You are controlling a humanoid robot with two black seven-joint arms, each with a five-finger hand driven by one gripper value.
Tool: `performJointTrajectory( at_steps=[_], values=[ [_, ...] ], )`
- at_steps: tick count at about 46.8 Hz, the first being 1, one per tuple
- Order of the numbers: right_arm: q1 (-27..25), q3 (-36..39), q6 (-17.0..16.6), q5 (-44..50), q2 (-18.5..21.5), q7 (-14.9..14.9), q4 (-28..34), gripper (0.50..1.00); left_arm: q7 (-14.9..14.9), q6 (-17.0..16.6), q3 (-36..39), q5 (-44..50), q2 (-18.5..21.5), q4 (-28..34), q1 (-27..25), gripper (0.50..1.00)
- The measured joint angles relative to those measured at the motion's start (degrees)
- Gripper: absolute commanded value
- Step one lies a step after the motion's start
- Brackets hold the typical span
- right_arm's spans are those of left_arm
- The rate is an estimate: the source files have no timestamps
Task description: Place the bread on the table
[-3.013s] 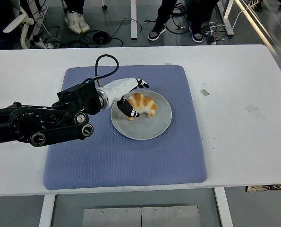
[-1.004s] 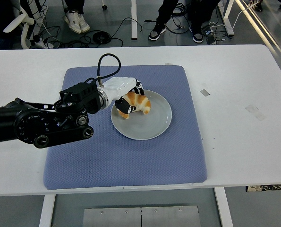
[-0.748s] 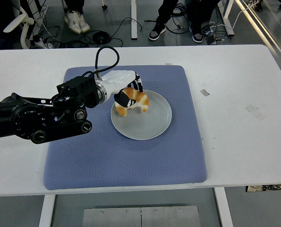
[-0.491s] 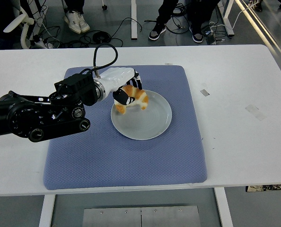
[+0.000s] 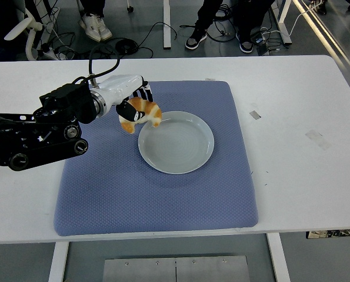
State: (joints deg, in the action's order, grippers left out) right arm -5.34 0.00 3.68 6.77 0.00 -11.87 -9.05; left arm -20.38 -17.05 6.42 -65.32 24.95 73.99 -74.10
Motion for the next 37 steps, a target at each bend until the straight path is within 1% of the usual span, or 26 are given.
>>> performJointTrajectory(
  at_steps=[12, 20, 28, 37],
  values=[
    [0.0, 0.0, 0.0, 0.0, 0.0, 0.0, 0.0, 1.000, 1.0, -0.1, 0.1, -0.1, 5.9, 0.0, 0.8, 0.521],
    [0.0, 0.0, 0.0, 0.0, 0.0, 0.0, 0.0, 1.000, 1.8, -0.6, 0.3, -0.2, 8.8, 0.0, 3.0, 0.521],
    [0.0, 0.0, 0.0, 0.0, 0.0, 0.0, 0.0, 1.000, 2.4, -1.6, 0.3, -0.4, 9.0, 0.0, 5.5, 0.521],
    [0.0, 0.0, 0.0, 0.0, 0.0, 0.0, 0.0, 1.000, 2.5, -2.0, 0.3, -0.5, 8.6, 0.0, 6.0, 0.530]
  ],
)
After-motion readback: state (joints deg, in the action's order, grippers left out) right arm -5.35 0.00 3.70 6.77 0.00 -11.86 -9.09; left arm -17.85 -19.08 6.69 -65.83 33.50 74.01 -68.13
